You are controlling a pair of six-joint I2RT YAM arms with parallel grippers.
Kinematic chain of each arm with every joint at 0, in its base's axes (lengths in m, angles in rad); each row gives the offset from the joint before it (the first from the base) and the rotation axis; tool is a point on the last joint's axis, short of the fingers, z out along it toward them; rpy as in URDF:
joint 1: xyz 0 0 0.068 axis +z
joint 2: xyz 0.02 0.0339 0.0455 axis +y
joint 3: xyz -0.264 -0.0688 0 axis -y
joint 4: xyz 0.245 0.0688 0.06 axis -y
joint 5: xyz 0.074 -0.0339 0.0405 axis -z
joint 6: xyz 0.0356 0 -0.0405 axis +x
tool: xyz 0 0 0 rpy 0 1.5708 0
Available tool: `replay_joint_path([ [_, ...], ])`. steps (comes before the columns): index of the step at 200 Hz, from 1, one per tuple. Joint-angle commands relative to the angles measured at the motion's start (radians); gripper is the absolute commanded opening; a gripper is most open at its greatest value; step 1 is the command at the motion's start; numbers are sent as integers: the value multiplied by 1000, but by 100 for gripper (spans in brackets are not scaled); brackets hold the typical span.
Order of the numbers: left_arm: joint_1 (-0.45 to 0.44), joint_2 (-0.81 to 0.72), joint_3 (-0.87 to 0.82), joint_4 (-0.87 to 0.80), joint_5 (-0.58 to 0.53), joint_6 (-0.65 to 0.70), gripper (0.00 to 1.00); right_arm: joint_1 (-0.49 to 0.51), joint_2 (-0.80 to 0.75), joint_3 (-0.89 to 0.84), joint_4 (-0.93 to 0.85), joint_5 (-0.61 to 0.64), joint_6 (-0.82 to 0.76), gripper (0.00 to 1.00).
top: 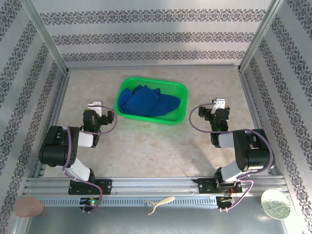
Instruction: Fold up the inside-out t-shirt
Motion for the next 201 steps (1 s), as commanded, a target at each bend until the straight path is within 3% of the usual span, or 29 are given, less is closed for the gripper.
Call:
replay_joint_path([
  [1,2,-4,9,36,18,3,99,-2,5,14,10,-18,-6,98],
  [201,7,-1,16,22,21,-3,99,-13,9,19,4,-37,2,98],
])
